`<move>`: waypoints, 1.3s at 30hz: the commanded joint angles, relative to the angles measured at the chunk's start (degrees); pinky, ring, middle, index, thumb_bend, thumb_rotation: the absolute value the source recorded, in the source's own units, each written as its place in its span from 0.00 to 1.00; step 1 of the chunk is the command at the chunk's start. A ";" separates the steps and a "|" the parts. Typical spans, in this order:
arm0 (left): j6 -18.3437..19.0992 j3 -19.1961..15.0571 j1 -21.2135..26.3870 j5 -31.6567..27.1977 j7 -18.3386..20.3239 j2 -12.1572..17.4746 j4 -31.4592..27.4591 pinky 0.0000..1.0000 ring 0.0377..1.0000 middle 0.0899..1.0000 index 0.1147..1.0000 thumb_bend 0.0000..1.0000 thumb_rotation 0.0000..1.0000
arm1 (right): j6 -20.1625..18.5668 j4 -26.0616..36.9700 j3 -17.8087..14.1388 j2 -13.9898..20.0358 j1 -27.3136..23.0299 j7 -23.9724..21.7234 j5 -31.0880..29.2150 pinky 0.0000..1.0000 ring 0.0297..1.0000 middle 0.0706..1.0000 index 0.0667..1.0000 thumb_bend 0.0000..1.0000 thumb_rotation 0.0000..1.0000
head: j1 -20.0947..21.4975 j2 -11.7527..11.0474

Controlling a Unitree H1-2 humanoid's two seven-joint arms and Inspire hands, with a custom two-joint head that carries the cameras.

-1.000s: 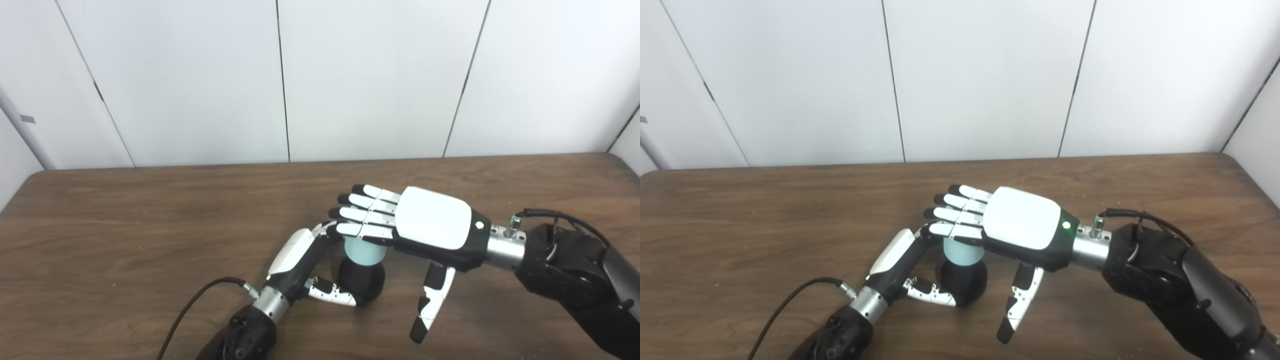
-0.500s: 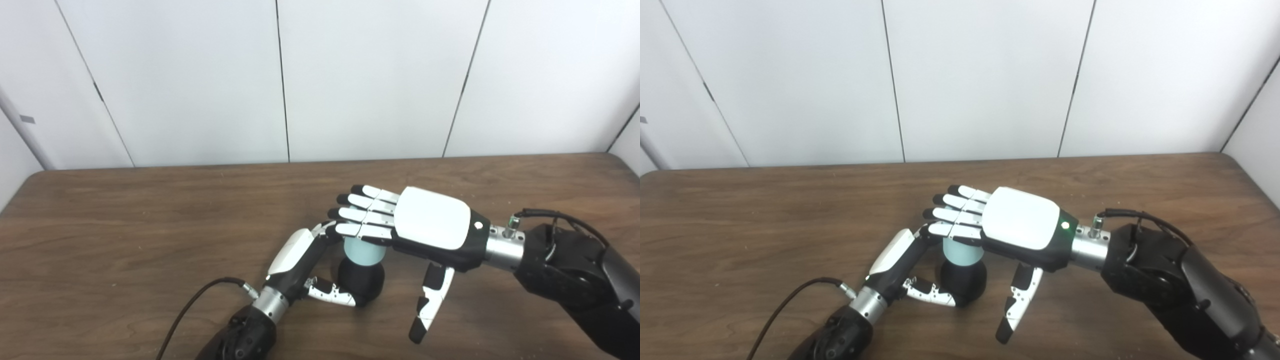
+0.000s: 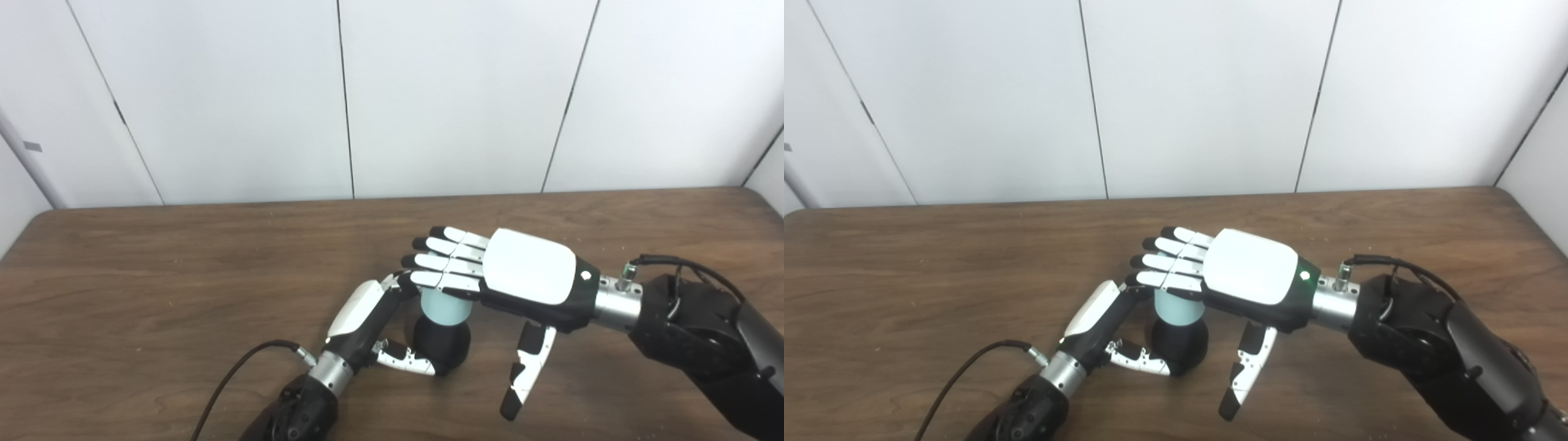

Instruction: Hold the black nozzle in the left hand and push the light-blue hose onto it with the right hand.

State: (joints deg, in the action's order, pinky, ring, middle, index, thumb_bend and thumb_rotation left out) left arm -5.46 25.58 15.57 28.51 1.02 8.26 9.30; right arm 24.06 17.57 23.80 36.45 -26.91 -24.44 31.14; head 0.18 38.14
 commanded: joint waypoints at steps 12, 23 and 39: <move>3.96 1.79 -5.18 2.35 3.49 1.72 3.62 1.00 0.94 0.78 0.41 0.52 0.07 | 0.81 -2.44 3.15 -0.22 1.98 -5.16 -0.37 1.00 1.00 0.99 0.97 1.00 0.82 | 0.05 0.14; 4.26 1.67 -5.22 2.08 3.75 1.73 3.31 1.00 0.94 0.78 0.41 0.52 0.07 | -1.14 -2.66 3.50 -0.19 1.71 -6.59 -3.90 1.00 1.00 1.00 0.98 1.00 0.81 | 0.04 0.14; 3.99 1.84 -5.21 2.45 3.35 1.77 3.74 1.00 0.91 0.78 0.41 0.52 0.07 | 2.82 -0.53 -0.83 -1.48 3.32 4.75 4.30 1.00 1.00 1.00 1.00 1.00 0.82 | 0.00 -0.01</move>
State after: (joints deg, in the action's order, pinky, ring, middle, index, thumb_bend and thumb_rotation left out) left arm -5.20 25.65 15.44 28.49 1.02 8.37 9.00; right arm 25.08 16.98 22.24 34.47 -23.62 -20.03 35.06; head 0.18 38.06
